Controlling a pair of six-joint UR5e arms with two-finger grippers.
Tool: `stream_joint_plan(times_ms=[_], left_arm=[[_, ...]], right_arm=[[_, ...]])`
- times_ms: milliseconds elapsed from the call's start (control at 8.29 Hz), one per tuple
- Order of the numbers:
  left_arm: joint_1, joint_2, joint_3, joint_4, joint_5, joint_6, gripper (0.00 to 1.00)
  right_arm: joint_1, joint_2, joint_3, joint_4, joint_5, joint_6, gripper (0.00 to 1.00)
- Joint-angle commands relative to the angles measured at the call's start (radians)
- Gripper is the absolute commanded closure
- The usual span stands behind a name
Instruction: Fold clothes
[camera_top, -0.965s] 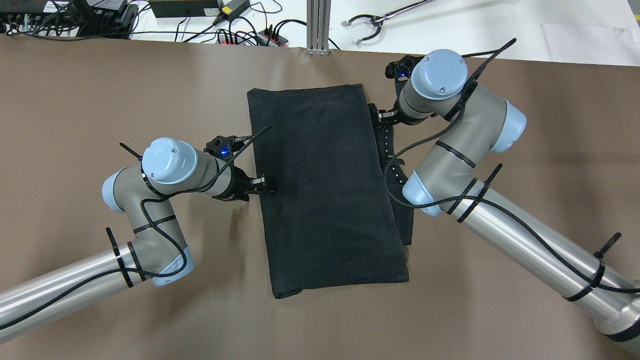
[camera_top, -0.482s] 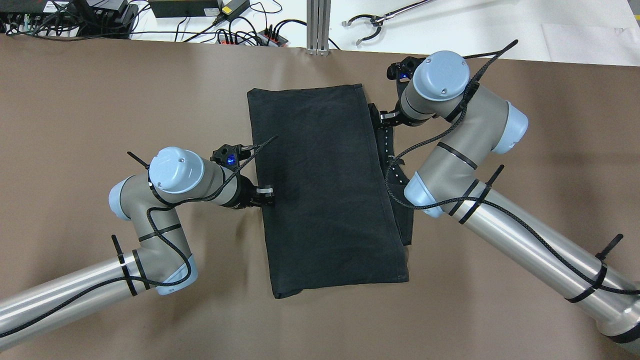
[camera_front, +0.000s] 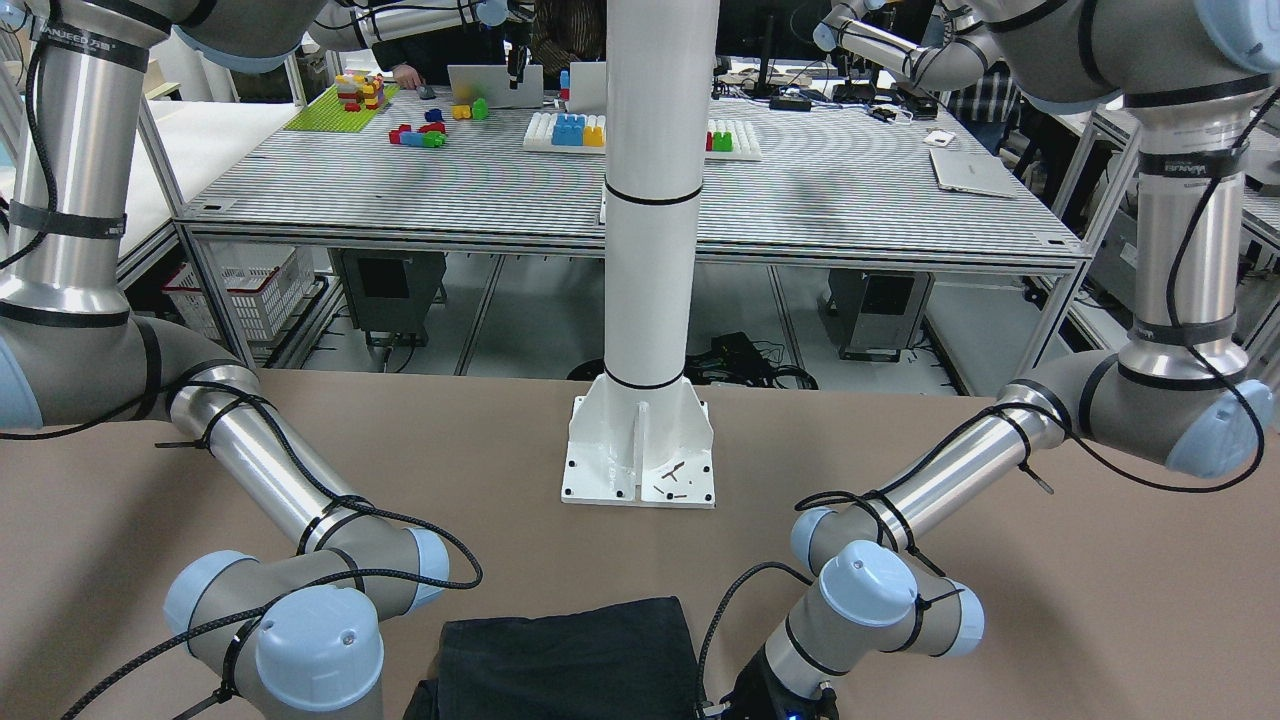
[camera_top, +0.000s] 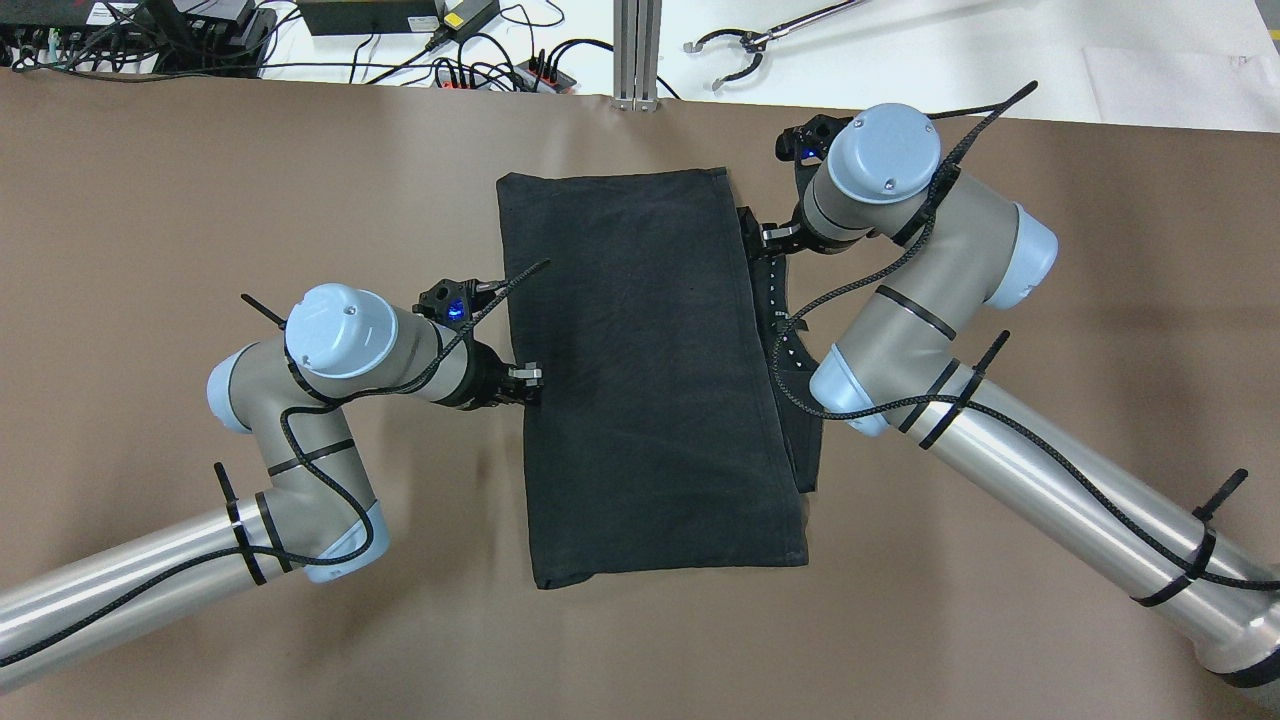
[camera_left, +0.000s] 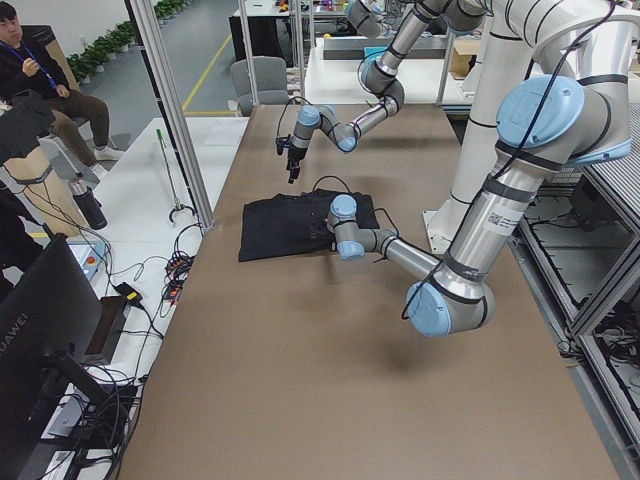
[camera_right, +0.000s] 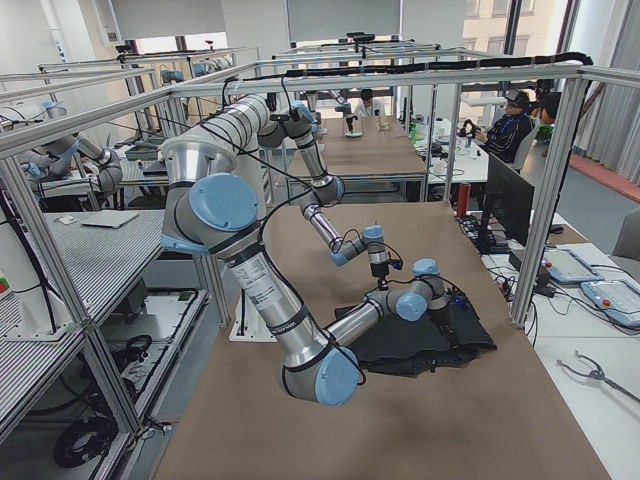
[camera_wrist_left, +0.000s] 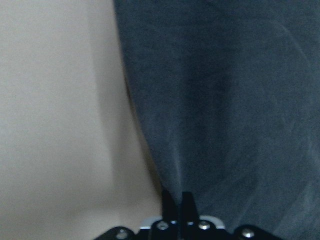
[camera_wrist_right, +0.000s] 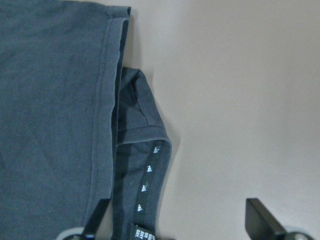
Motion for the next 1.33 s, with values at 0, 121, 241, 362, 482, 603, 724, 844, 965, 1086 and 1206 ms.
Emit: stream_joint_plan(times_ms=[0, 121, 241, 362, 482, 603, 724, 844, 965, 1086, 1206], left_arm=[[-0.048, 0.036, -0.005, -0.004, -0.021, 0.066, 1.00], [-0.062, 0.064, -0.003, -0.027, -0.030, 0.114, 1.00], [-0.089, 0.085, -0.003, -0.042, -0.063, 0.126, 1.00], [-0.099, 0.087, -0.003, -0.044, -0.076, 0.135, 1.00], [-0.099, 0.085, -0.005, -0.044, -0.077, 0.135, 0.95], [-0.100, 0.087, -0.026, -0.044, -0.079, 0.136, 0.36], [-0.112, 0.092, -0.072, -0.039, -0.080, 0.132, 0.06], [-0.116, 0.108, -0.107, -0.033, -0.103, 0.128, 0.06], [-0.114, 0.136, -0.141, -0.033, -0.100, 0.122, 0.06], [-0.113, 0.168, -0.181, -0.033, -0.088, 0.107, 0.05], [-0.111, 0.199, -0.224, -0.033, -0.064, 0.047, 0.06]], right_arm=[[-0.001, -0.002, 0.000, 0.000, -0.001, 0.000, 0.07], [-0.002, -0.002, 0.000, 0.002, -0.001, -0.001, 0.07], [-0.002, -0.005, 0.000, 0.002, 0.001, -0.001, 0.07], [-0.003, -0.013, -0.002, 0.023, -0.001, 0.000, 0.07], [-0.003, -0.021, -0.002, 0.044, -0.001, -0.001, 0.06], [-0.003, -0.028, -0.002, 0.057, -0.001, -0.001, 0.06], [-0.003, -0.027, 0.000, 0.060, 0.001, 0.000, 0.06], [-0.003, -0.029, 0.006, 0.060, 0.008, 0.004, 0.07], [-0.006, -0.032, 0.018, 0.063, 0.014, 0.064, 0.07], [-0.027, -0.050, 0.069, 0.067, 0.014, 0.217, 0.07], [-0.070, -0.109, 0.163, 0.072, 0.013, 0.352, 0.07]])
